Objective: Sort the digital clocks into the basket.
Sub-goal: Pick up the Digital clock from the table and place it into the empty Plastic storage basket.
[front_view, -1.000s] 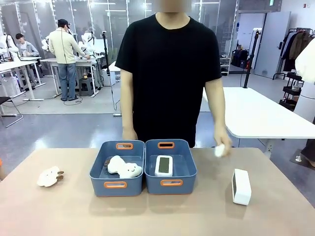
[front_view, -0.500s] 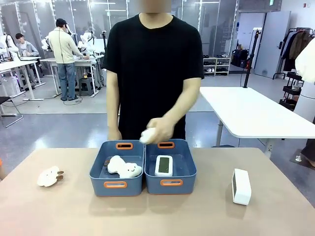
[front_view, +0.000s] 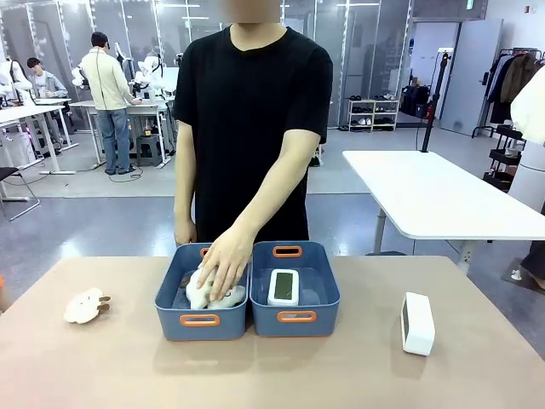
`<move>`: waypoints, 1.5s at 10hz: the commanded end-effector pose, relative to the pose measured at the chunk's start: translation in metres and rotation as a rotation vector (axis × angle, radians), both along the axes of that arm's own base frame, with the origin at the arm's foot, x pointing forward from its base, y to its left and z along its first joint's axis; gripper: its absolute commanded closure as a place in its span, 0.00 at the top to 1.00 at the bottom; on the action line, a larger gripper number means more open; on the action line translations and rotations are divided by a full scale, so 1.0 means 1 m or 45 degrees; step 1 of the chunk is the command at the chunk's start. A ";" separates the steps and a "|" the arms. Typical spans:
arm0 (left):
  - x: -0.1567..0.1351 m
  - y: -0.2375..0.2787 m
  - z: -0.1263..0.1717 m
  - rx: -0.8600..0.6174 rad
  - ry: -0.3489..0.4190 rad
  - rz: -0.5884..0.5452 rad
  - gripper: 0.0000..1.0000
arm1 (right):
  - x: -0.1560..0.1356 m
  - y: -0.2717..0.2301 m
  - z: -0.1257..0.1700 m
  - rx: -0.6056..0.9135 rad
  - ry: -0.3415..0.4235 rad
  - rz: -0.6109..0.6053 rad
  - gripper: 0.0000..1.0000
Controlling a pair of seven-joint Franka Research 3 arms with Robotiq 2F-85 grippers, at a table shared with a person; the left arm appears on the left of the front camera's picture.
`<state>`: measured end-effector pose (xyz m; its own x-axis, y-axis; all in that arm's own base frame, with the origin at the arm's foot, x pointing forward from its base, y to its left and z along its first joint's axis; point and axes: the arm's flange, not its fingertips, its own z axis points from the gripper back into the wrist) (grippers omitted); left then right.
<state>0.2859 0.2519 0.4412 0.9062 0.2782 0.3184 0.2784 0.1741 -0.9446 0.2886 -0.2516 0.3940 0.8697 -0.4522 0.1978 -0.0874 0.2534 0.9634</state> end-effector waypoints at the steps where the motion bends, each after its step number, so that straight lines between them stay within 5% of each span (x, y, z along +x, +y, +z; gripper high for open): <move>1: -0.002 -0.003 0.001 0.020 0.020 0.017 0.90 | 0.011 0.028 0.022 -0.227 0.133 0.037 1.00; 4: -0.002 -0.003 0.001 0.020 0.020 0.017 0.90 | 0.026 0.102 0.060 -0.534 0.183 0.137 1.00; 6: -0.002 -0.003 0.001 0.020 0.020 0.017 0.90 | 0.041 0.162 0.059 -0.978 0.288 0.154 1.00; 9: -0.002 -0.003 0.001 0.020 0.020 0.017 0.90 | 0.076 0.231 0.045 -1.314 0.311 0.089 1.00; 11: -0.002 -0.003 0.001 0.020 0.020 0.017 0.90 | 0.094 0.248 0.035 -1.326 0.307 0.024 1.00; 12: -0.002 -0.003 0.001 0.020 0.020 0.017 0.90 | 0.079 0.242 0.056 -1.293 0.246 0.120 1.00; 15: -0.002 -0.003 0.001 0.020 0.020 0.017 0.90 | 0.079 0.242 0.056 -1.293 0.246 0.120 1.00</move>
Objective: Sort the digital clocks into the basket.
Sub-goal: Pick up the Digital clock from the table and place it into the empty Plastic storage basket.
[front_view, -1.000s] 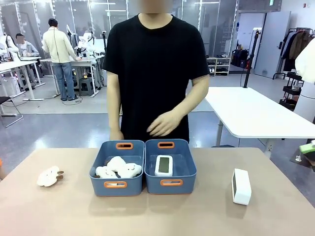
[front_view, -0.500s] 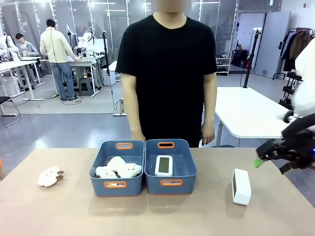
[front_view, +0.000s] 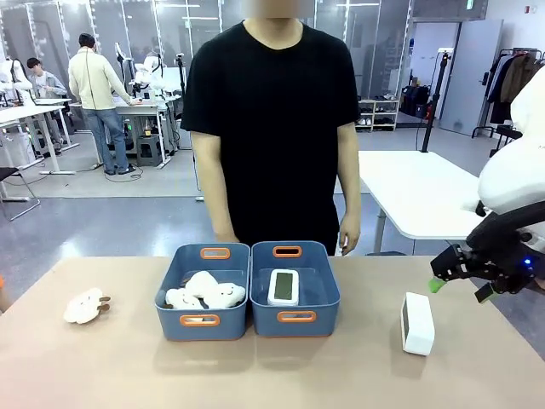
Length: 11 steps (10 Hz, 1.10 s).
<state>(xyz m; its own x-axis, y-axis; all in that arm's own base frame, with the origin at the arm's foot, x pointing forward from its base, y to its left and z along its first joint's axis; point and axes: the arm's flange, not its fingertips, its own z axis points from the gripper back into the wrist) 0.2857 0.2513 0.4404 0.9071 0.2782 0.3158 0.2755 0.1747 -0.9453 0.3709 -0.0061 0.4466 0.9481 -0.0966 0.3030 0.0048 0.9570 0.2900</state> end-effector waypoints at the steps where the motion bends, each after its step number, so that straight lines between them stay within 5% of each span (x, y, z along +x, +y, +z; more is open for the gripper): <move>1: -0.002 -0.003 0.001 0.020 0.016 0.016 0.90 | 0.002 0.003 -0.003 -0.009 0.001 0.001 1.00; 5: -0.002 -0.003 0.001 0.020 0.016 0.016 0.90 | 0.048 0.042 -0.050 -0.051 0.213 -0.240 1.00; 11: -0.002 -0.003 0.001 0.020 0.016 0.016 0.90 | 0.095 0.058 -0.114 -0.225 0.316 -0.347 1.00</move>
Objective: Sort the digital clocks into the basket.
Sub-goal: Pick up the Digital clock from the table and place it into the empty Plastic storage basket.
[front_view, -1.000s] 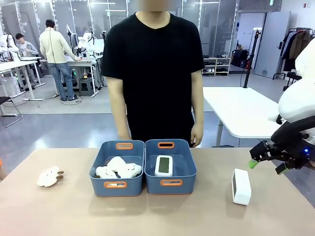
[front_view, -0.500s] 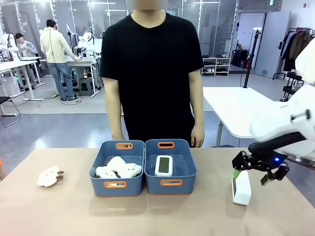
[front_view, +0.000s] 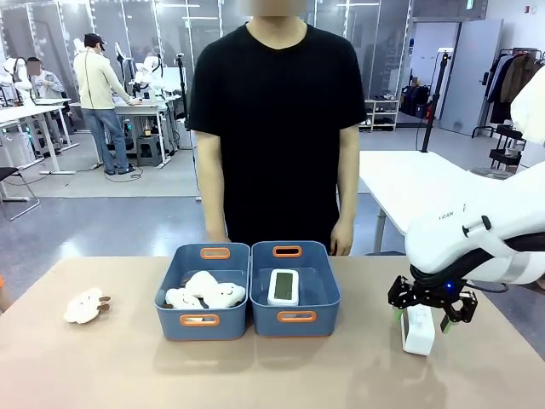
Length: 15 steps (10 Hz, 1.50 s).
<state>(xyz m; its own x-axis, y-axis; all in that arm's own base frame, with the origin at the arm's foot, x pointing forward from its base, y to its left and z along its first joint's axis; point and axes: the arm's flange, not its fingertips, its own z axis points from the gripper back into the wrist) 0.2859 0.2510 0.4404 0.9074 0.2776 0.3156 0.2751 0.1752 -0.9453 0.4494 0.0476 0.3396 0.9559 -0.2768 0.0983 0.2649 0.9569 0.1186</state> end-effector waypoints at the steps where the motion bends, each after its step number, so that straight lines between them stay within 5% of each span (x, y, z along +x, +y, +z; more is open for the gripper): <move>1: -0.002 -0.002 0.001 0.019 0.015 0.017 0.90 | 0.013 0.007 -0.015 -0.032 0.044 -0.065 1.00; 2: -0.002 -0.002 0.001 0.019 0.015 0.017 0.90 | 0.018 0.007 -0.021 -0.039 0.042 -0.060 0.86; 3: -0.002 -0.002 0.001 0.019 0.015 0.017 0.90 | 0.021 0.007 -0.025 -0.061 0.053 -0.060 0.40; 4: -0.002 -0.002 0.001 0.019 0.015 0.017 0.90 | 0.016 0.009 -0.026 -0.055 0.057 -0.056 0.26; 5: -0.002 -0.002 0.001 0.019 0.015 0.017 0.90 | 0.023 0.005 -0.024 -0.055 0.035 -0.062 0.00; 8: -0.002 -0.002 0.001 0.019 0.015 0.017 0.90 | 0.018 -0.003 -0.010 0.015 0.019 -0.059 0.03; 11: -0.002 -0.002 0.001 0.019 0.015 0.017 0.90 | 0.007 -0.001 0.068 0.489 -0.164 0.367 0.00; 13: -0.002 -0.002 0.001 0.019 0.015 0.017 0.90 | 0.016 0.029 0.105 0.711 -0.127 0.562 0.00; 15: -0.002 -0.002 0.001 0.019 0.015 0.017 0.90 | 0.029 0.081 0.112 0.783 -0.134 0.667 0.00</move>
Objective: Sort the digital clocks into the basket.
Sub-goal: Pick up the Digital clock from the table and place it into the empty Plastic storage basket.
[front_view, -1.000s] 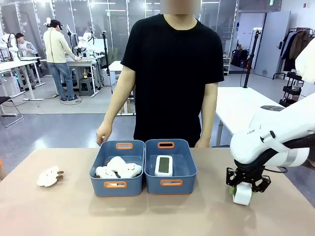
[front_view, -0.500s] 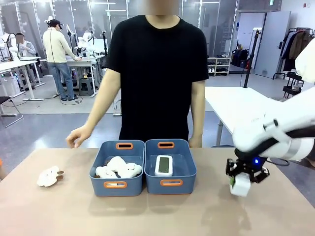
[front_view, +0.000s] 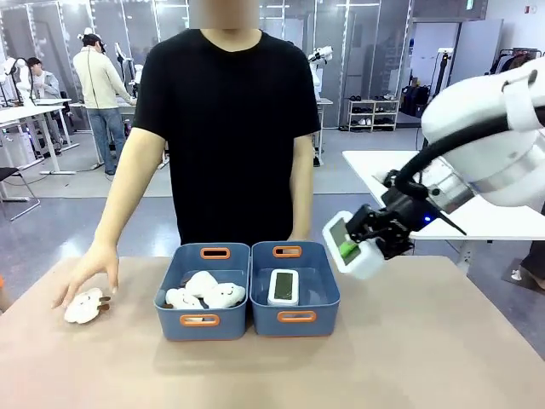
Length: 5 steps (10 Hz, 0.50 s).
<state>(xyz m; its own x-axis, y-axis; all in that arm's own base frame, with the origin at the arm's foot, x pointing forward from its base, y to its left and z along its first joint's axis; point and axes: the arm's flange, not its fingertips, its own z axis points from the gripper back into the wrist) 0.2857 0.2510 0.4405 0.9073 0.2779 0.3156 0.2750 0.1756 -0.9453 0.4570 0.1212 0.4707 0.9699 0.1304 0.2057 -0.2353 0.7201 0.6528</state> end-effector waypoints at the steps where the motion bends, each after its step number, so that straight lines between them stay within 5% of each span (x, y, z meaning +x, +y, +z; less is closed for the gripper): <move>1: -0.002 -0.002 0.001 0.018 0.015 0.016 0.90 | 0.027 0.037 -0.019 0.053 0.015 0.070 0.00; 2: -0.002 -0.002 0.001 0.018 0.015 0.016 0.90 | 0.038 0.061 -0.025 0.000 -0.040 0.034 0.00; 5: -0.002 -0.002 0.001 0.018 0.015 0.016 0.90 | 0.050 0.087 -0.034 -0.019 -0.002 -0.009 0.00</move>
<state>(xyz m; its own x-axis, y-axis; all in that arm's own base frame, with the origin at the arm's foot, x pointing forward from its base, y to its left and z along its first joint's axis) 0.2859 0.2508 0.4404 0.9076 0.2774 0.3153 0.2748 0.1756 -0.9453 0.4995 0.2118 0.4249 0.9632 0.1639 0.2128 -0.2636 0.7293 0.6314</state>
